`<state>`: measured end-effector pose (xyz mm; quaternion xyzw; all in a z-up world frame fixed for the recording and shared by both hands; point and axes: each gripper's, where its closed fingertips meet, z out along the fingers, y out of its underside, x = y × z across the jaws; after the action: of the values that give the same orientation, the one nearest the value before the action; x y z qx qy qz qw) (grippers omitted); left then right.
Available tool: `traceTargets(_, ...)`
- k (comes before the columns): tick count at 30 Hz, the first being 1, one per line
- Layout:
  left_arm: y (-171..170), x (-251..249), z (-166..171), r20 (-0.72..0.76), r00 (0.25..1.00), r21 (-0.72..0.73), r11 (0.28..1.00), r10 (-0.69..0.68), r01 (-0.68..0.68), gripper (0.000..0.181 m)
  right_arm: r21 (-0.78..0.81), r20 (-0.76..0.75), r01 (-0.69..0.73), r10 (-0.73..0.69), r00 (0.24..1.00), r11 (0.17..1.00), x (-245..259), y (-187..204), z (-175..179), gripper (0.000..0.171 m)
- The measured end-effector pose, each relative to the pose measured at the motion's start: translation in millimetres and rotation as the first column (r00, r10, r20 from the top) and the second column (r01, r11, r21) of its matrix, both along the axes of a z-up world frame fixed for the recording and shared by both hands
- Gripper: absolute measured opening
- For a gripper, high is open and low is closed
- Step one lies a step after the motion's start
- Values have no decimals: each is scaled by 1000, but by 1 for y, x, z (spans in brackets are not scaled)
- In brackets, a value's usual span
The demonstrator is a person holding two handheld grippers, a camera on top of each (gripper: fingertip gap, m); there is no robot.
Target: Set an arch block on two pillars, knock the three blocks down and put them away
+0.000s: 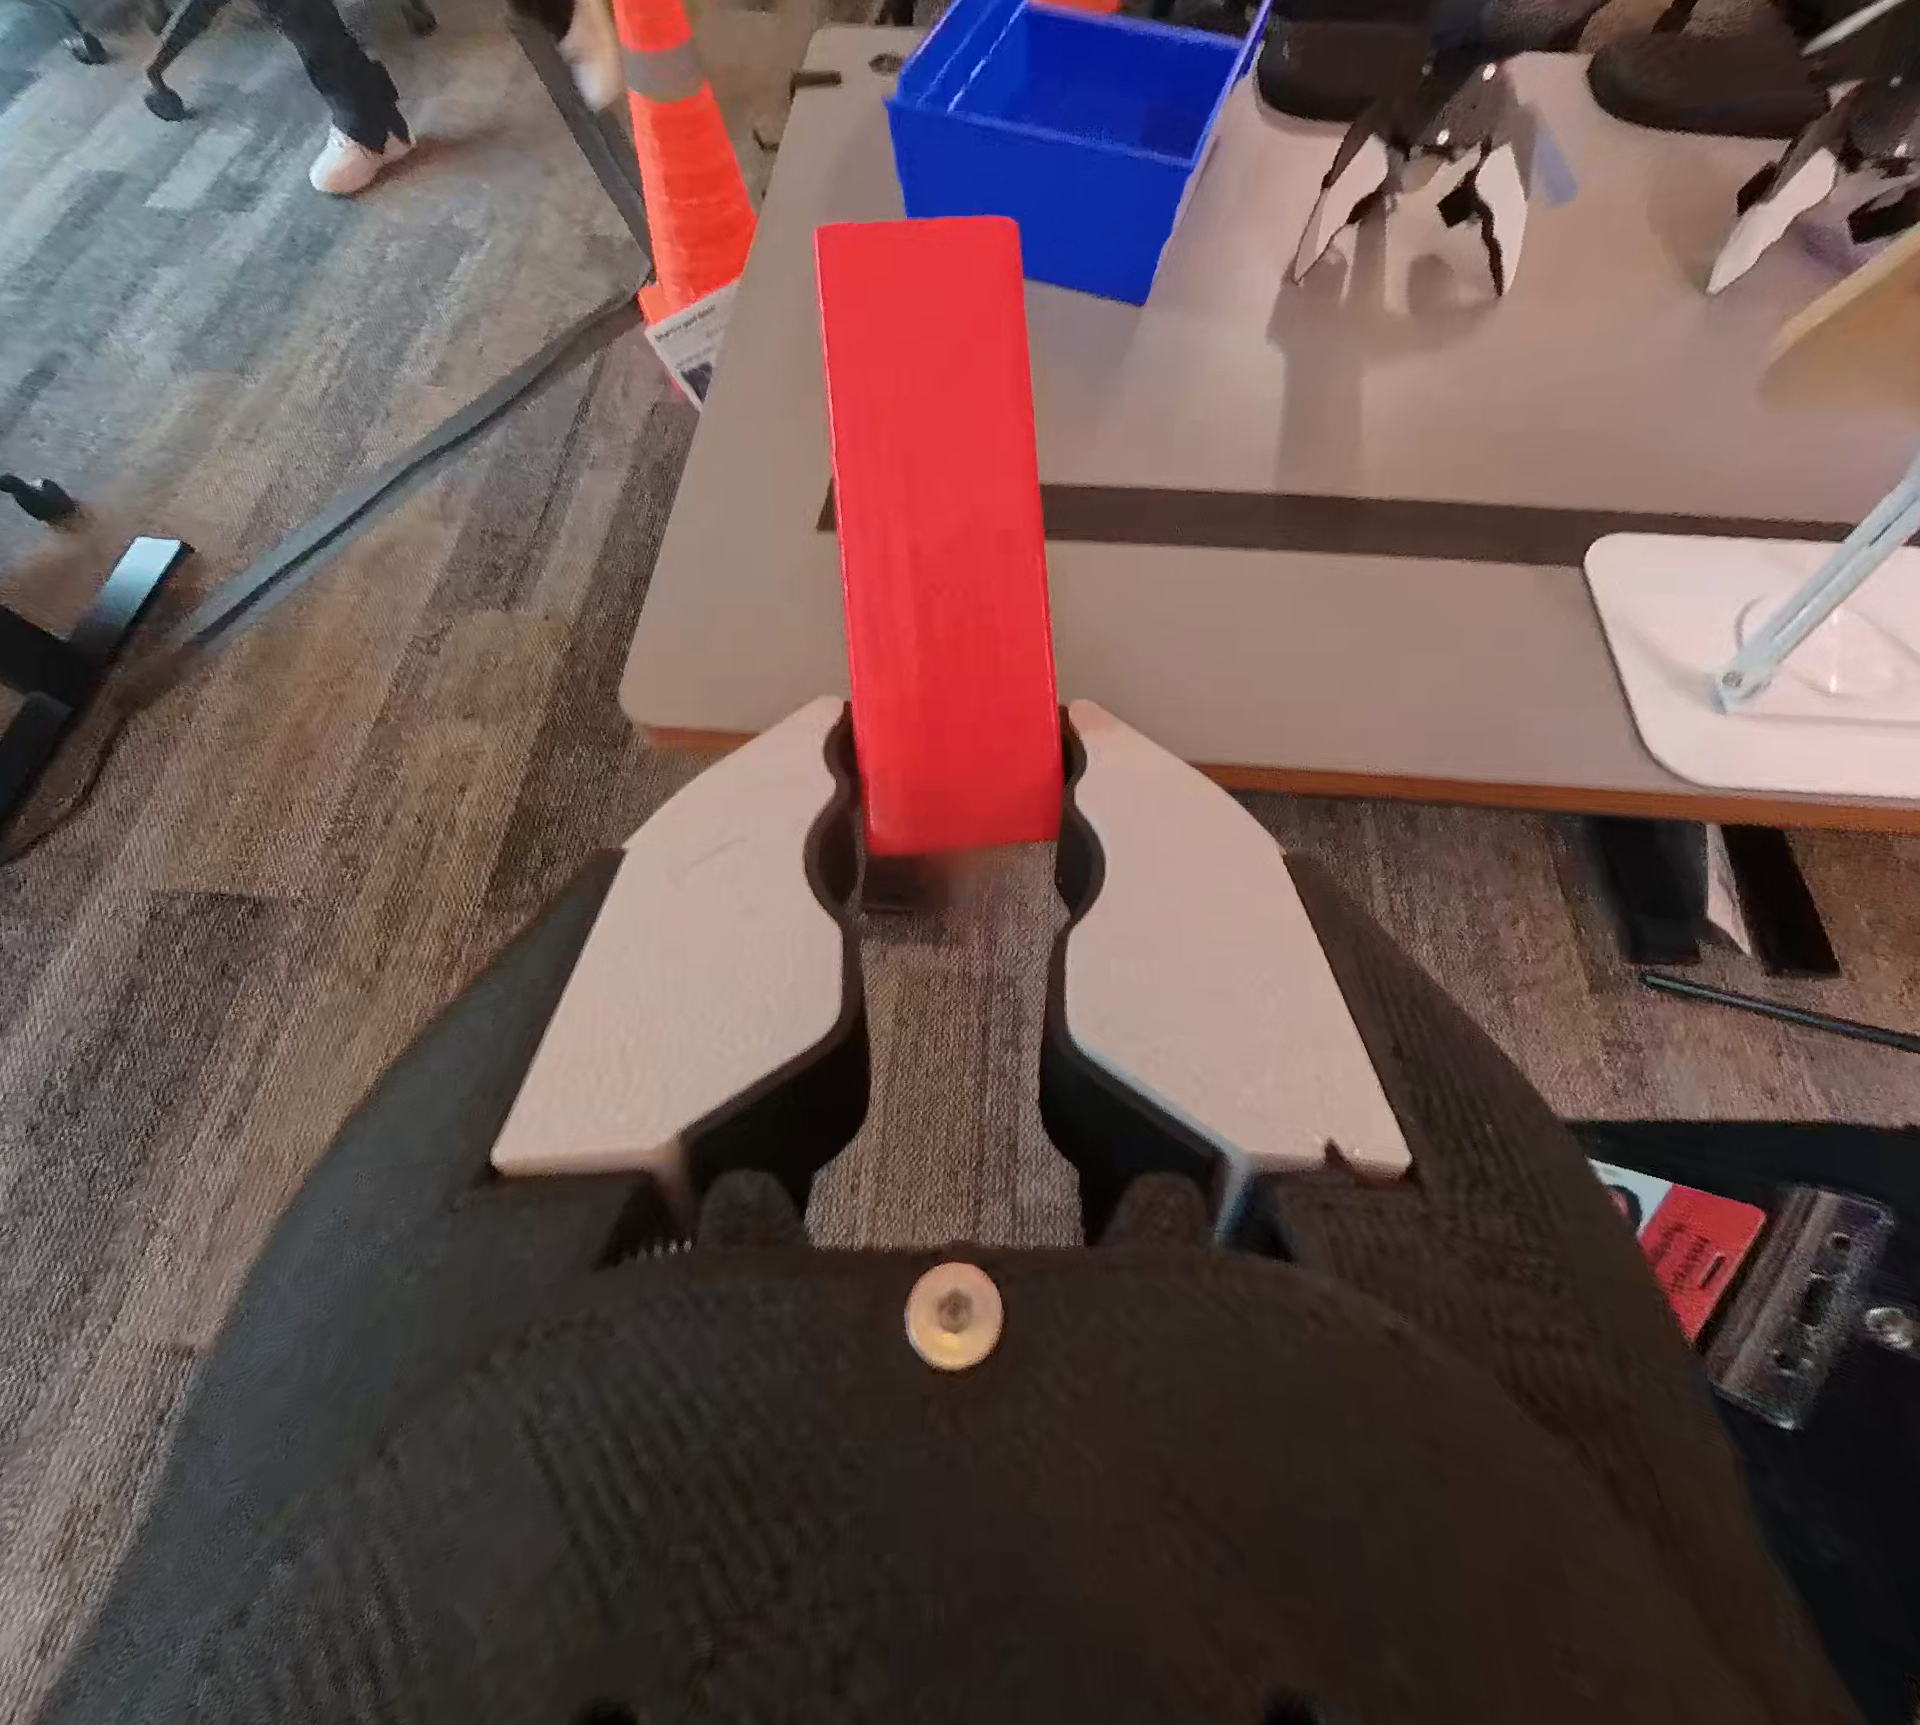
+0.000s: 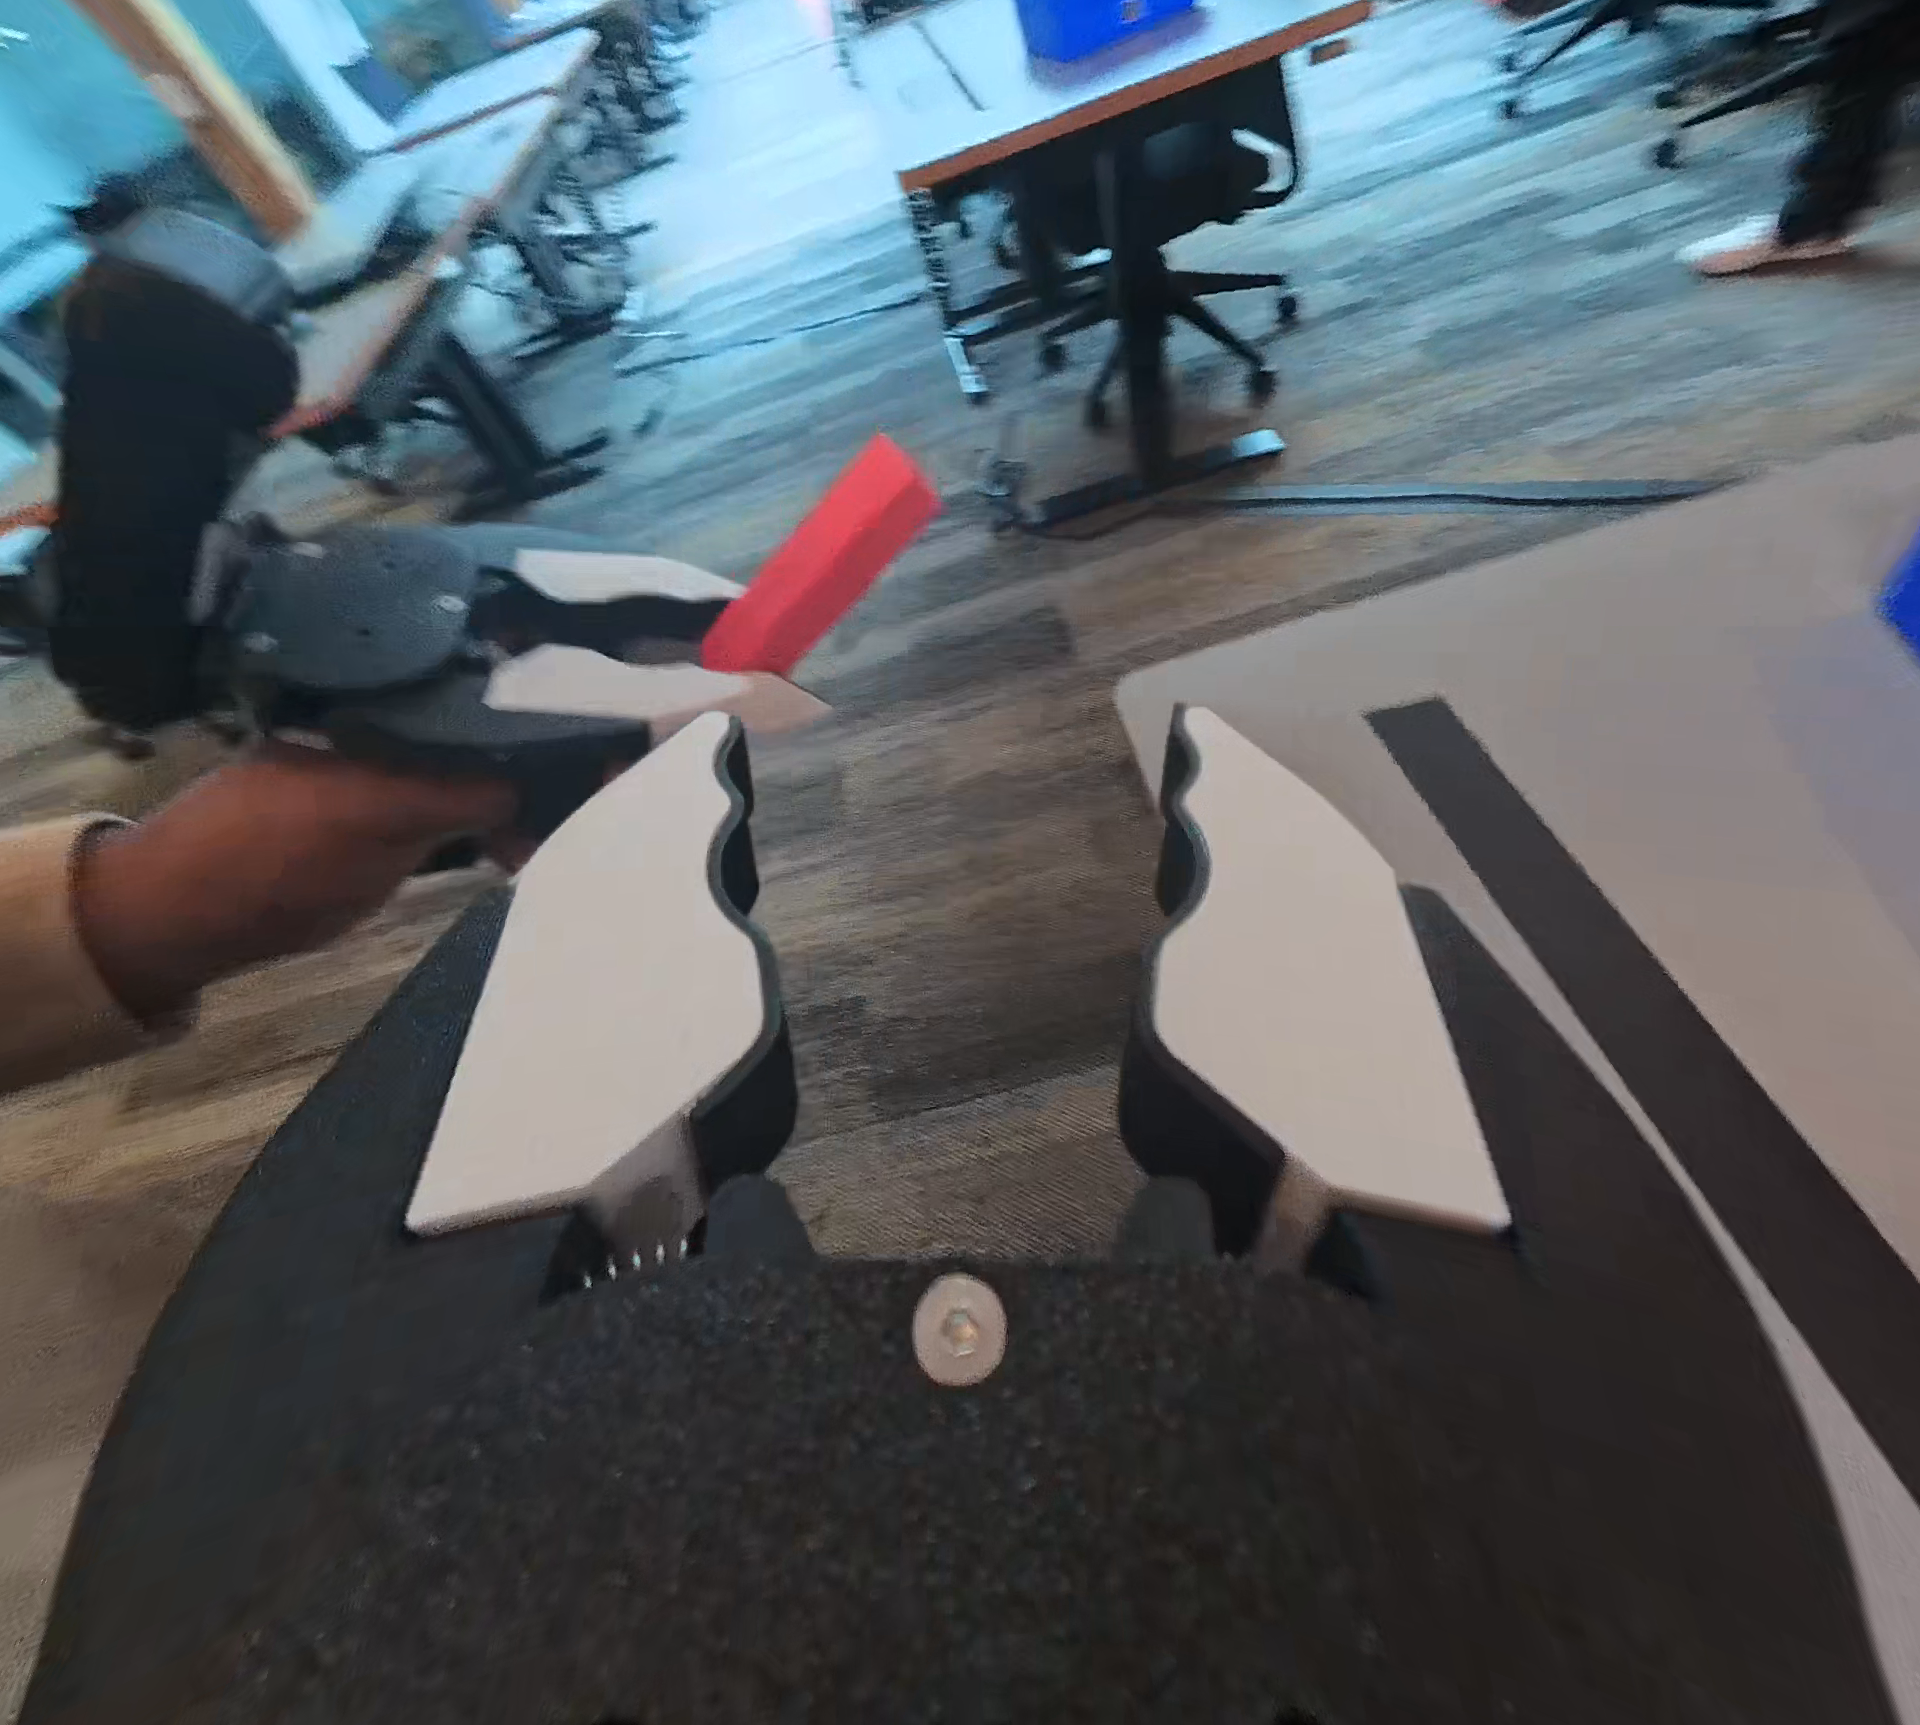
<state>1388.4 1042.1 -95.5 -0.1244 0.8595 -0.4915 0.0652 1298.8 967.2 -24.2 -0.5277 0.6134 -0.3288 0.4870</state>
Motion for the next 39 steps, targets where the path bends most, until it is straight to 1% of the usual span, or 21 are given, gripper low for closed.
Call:
traceTargets(3,-29,-14,11,27,1000,-15,1000,9,-8,35,71,38,-118,116,993,990,23,1,9,75)
traceTargets(5,-43,-21,14,18,1000,-27,1000,12,-11,35,137,46,-167,162,986,976,39,0,12,75)
traceTargets(8,-58,-23,19,32,999,-29,1000,-9,9,35,241,33,-181,178,983,954,62,-6,10,75)
traceTargets(11,-67,-10,21,30,999,-44,999,-14,15,35,350,32,-185,186,982,918,86,-8,3,71)
traceTargets(13,-71,3,19,30,999,-51,998,-25,27,35,408,34,-199,203,979,891,105,-6,-1,62)
traceTargets(14,-73,11,17,31,999,-55,998,-37,38,35,430,31,-197,203,979,881,117,-6,-4,61)
traceTargets(15,-75,21,16,30,999,-62,997,-42,44,35,450,30,-190,198,980,873,129,-7,-6,55)
traceTargets(17,-80,47,14,22,998,-87,994,-65,67,35,489,42,-181,184,982,854,160,-13,-11,22)
traceTargets(18,-83,62,12,26,996,-98,991,-90,92,35,501,41,-166,168,985,850,177,-19,-14,16)
traceTargets(19,-87,79,11,46,992,-105,987,-116,120,35,510,40,-148,148,988,847,196,-25,-18,17)
traceTargets(21,-100,118,11,82,980,-119,974,-184,193,35,525,55,-131,120,991,841,241,-36,-22,30)
traceTargets(22,-106,140,12,103,970,-129,964,-219,231,35,526,72,-130,108,992,840,267,-41,-22,32)
traceTargets(23,-113,164,14,124,961,-141,954,-249,265,35,521,91,-127,93,992,844,293,-46,-23,31)
traceTargets(24,-119,188,14,130,950,-144,943,-282,300,35,520,102,-115,72,992,847,320,-53,-24,27)
traceTargets(26,-129,242,15,150,929,-115,927,-339,357,35,551,117,-72,9,993,831,372,-68,-25,21)
traceTargets(29,-144,319,25,165,895,-78,899,-414,430,35,577,135,-37,-51,990,816,444,-90,-18,22)
traceTargets(31,-159,366,26,170,882,-44,890,-440,453,35,578,126,-16,-70,990,816,488,-107,-17,21)
traceTargets(33,-183,412,20,134,883,-42,888,-450,459,35,560,108,11,-85,991,828,529,-133,-22,17)
traceTargets(34,-199,437,15,114,893,-50,896,-435,442,39,548,88,31,-94,992,836,550,-151,-30,17)
traceTargets(37,-252,516,-7,55,913,-66,911,-404,407,63,484,52,102,-145,988,869,609,-216,-63,17)
traceTargets(39,-287,571,-19,48,914,-76,911,-402,405,60,449,33,164,-199,979,878,649,-267,-88,17)
